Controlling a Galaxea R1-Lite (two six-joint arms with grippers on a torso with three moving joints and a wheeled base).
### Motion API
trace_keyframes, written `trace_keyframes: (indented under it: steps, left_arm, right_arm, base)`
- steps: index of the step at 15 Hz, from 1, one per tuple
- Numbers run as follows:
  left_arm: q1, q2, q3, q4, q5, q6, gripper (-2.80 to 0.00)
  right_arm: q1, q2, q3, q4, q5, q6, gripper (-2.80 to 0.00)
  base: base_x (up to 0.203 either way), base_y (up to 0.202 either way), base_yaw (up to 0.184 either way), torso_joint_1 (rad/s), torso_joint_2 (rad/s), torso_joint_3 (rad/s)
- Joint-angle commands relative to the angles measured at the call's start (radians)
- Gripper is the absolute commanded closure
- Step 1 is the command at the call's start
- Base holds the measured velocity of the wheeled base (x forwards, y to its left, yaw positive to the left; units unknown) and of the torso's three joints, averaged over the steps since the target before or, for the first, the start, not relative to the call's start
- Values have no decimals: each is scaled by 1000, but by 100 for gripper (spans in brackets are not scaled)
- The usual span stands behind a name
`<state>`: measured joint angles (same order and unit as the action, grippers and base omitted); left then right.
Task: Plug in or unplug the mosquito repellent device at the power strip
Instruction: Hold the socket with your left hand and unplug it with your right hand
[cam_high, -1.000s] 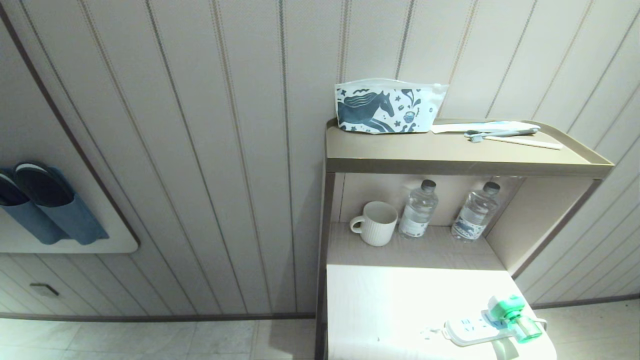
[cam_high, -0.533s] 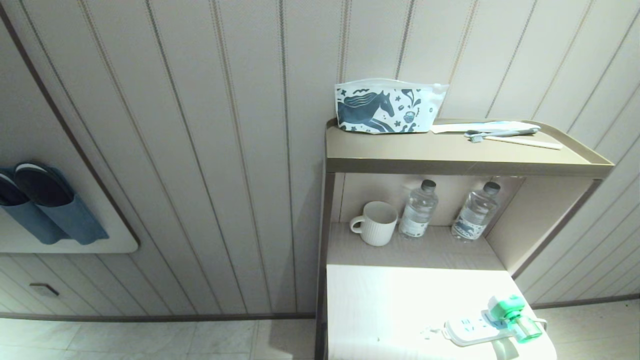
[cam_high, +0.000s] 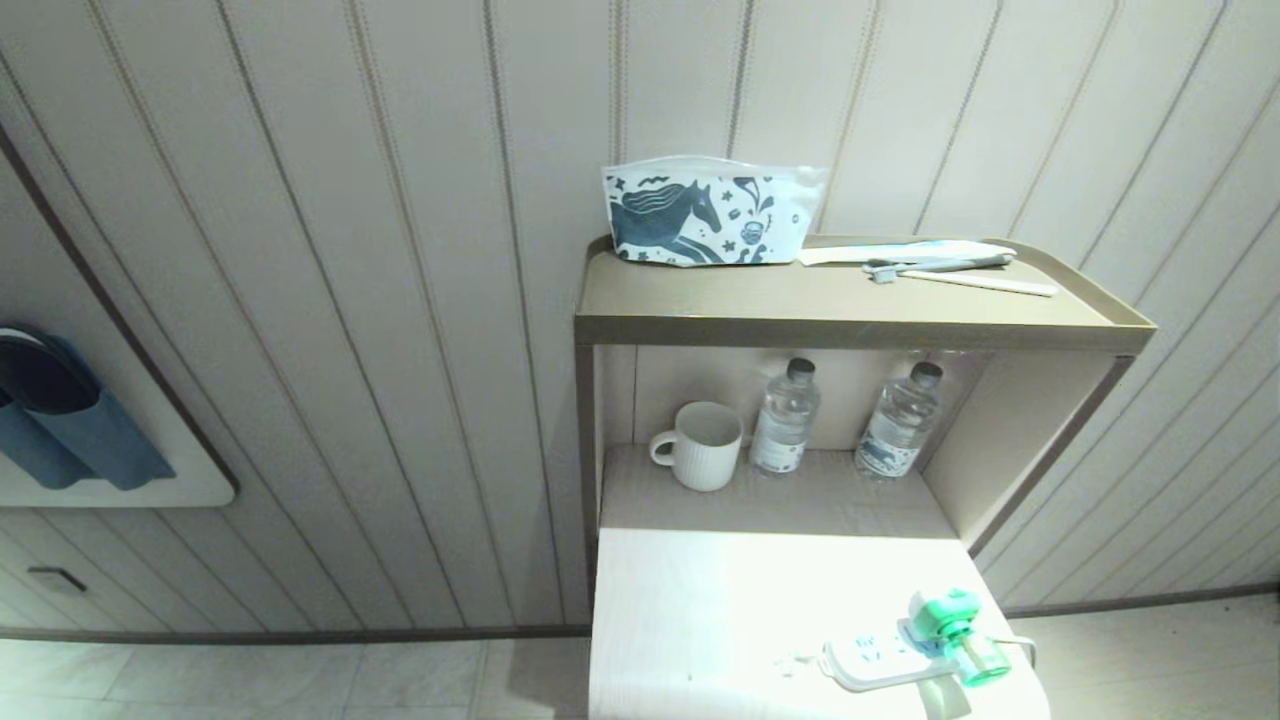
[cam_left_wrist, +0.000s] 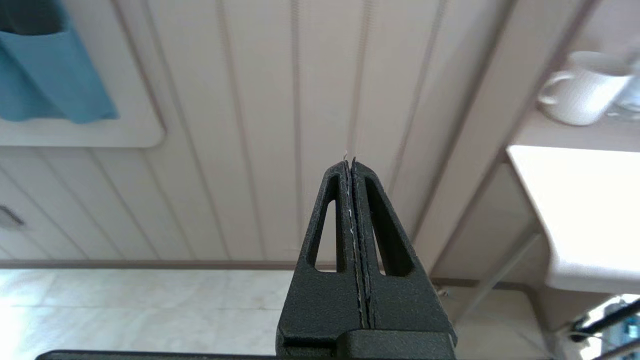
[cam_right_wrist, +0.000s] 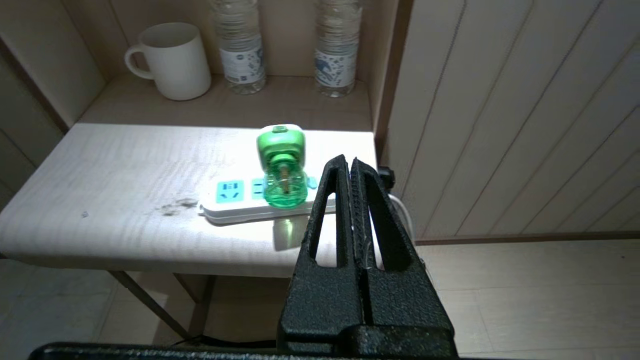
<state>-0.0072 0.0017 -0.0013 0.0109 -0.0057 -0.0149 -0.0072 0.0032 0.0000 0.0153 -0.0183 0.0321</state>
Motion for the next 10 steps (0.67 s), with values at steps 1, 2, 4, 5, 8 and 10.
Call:
trace_keyframes:
  steps: [1, 2, 4, 5, 8, 10]
  left_arm:
    - [0, 0, 1, 0, 0, 0, 0]
    - [1, 0, 1, 0, 0, 0, 0]
    - [1, 0, 1, 0, 0, 0, 0]
    - [1, 0, 1, 0, 0, 0, 0]
    - [0, 0, -2, 0, 0, 4, 0]
    - [0, 0, 1, 0, -1, 4, 0]
  right_arm:
    - [0, 1, 0, 0, 0, 0, 0]
    - [0, 1, 0, 0, 0, 0, 0]
    - [0, 1, 0, 0, 0, 0, 0]
    - [0, 1, 0, 0, 0, 0, 0]
    - [0, 1, 0, 0, 3, 0, 0]
    - [0, 1, 0, 0, 3, 0, 0]
  base:
    - [0, -196, 1, 2, 2, 4]
    - [0, -186, -3, -1, 2, 1]
    - [0, -200, 3, 8, 0, 5]
    - [0, -197, 2, -2, 2, -2]
    - [0, -189, 3, 2, 1, 1]
    - [0, -97, 0, 4, 3, 0]
